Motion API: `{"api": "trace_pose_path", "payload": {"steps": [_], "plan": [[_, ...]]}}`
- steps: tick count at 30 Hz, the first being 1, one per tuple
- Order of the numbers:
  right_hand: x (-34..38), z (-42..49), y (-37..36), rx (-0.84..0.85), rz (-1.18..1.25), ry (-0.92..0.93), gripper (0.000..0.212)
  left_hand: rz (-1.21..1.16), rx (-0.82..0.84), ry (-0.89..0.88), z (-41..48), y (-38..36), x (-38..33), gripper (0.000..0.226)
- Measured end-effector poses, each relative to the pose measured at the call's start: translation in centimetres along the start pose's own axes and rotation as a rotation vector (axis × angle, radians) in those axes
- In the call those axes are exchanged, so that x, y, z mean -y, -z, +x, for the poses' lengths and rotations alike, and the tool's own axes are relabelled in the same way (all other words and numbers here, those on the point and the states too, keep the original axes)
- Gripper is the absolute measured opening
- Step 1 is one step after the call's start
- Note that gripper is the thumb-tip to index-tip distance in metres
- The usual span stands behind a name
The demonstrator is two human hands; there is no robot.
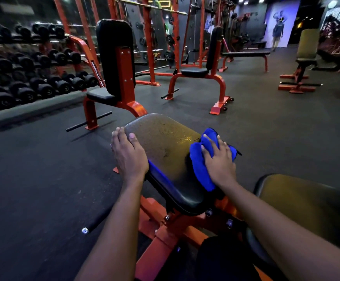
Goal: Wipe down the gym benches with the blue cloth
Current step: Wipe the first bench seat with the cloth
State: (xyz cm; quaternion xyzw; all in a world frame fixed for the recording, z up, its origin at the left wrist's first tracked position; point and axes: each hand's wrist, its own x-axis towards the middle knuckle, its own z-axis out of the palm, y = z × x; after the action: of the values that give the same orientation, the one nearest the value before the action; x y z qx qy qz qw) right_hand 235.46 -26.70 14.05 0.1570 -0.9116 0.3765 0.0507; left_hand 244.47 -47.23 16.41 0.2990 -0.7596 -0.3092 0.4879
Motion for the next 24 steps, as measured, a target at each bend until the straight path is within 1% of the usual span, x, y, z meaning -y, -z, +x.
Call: {"api": "trace_pose_path", "payload": {"steps": [1,4,7,11,14,15,16,17,18,22,23,24], "plan": [[-0.3,0.1,0.0,-0.002,-0.003,0.02,0.051,-0.005,-0.004,-0.002,0.0,0.0,0.0,0.046],[-0.1,2.7,0.0,-0.01,-0.069,-0.02,0.053,0.0,-0.018,-0.004,0.0,-0.2,0.0,0.045],[2.5,6.4,-0.7,0.038,-0.146,-0.004,0.056,-0.005,-0.041,-0.013,0.1,-0.4,0.1,0.045],[5.6,8.1,-1.3,0.154,-0.221,0.229,0.051,-0.003,-0.039,0.0,0.0,-0.5,0.2,0.044],[3.3,6.0,-0.4,0.2,-0.188,0.526,0.053,-0.027,-0.05,-0.005,-0.2,-0.3,0.3,0.044],[2.1,5.3,0.2,0.218,-0.141,0.611,0.055,-0.033,-0.049,-0.009,-0.1,-0.4,0.3,0.044],[1.1,5.3,0.7,0.239,-0.093,0.656,0.057,-0.037,-0.049,-0.008,-0.1,-0.5,0.3,0.044],[0.5,5.9,0.9,0.25,-0.068,0.664,0.059,-0.037,-0.05,-0.003,-0.1,-0.5,0.4,0.045],[0.5,7.0,0.7,0.25,-0.059,0.627,0.059,-0.034,-0.051,-0.002,-0.1,-0.5,0.4,0.045],[5.7,11.4,-2.2,0.248,-0.154,0.334,0.053,-0.037,-0.063,0.008,-0.1,-0.5,0.2,0.048],[7.0,11.8,-2.8,0.244,-0.176,0.313,0.053,-0.037,-0.064,0.002,-0.1,-0.5,0.2,0.05],[7.7,11.7,-3.1,0.242,-0.195,0.329,0.053,-0.038,-0.063,-0.001,-0.1,-0.5,0.1,0.052]]}}
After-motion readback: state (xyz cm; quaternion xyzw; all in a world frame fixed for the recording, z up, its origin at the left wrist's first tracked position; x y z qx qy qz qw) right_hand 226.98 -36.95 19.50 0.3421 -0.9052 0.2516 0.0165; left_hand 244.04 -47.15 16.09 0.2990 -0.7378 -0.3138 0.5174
